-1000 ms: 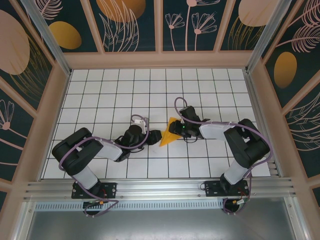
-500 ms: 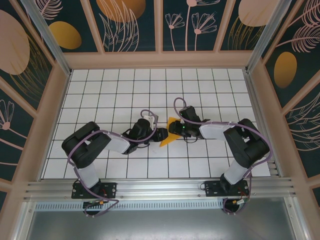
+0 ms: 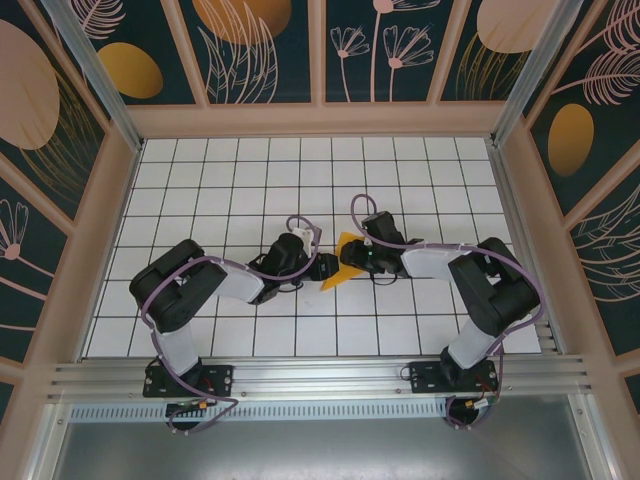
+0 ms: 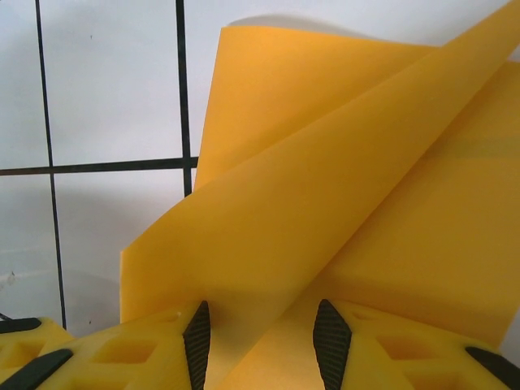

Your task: Fold a paper plane with a square sheet of paper (pick it up from the middle)

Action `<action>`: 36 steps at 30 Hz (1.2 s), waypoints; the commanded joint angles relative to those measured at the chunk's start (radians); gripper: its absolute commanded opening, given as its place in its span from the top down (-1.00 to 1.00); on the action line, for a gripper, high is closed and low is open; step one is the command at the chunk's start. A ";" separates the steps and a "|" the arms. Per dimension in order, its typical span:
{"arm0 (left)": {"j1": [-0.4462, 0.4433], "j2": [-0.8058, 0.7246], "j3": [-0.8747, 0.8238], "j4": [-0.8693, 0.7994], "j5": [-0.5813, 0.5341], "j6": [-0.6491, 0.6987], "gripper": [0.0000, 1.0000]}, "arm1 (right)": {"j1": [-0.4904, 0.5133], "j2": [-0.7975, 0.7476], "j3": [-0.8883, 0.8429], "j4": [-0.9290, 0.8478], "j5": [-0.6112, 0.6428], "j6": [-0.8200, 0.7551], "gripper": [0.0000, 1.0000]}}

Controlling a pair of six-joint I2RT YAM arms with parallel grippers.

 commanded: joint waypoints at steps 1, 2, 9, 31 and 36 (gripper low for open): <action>-0.008 0.057 0.030 -0.086 -0.024 0.028 0.29 | 0.019 0.021 -0.045 -0.081 -0.067 0.002 0.09; -0.009 0.055 0.029 -0.089 -0.028 0.030 0.29 | 0.016 0.020 -0.044 -0.081 -0.069 0.002 0.09; -0.007 0.031 0.011 -0.082 -0.051 0.040 0.33 | 0.012 0.017 -0.051 -0.083 -0.063 0.005 0.14; 0.000 0.101 0.044 -0.025 0.045 0.040 0.52 | 0.006 -0.003 -0.055 -0.062 -0.103 0.007 0.23; 0.003 0.100 0.040 -0.023 0.071 0.037 0.68 | -0.002 -0.014 -0.052 -0.052 -0.111 0.008 0.21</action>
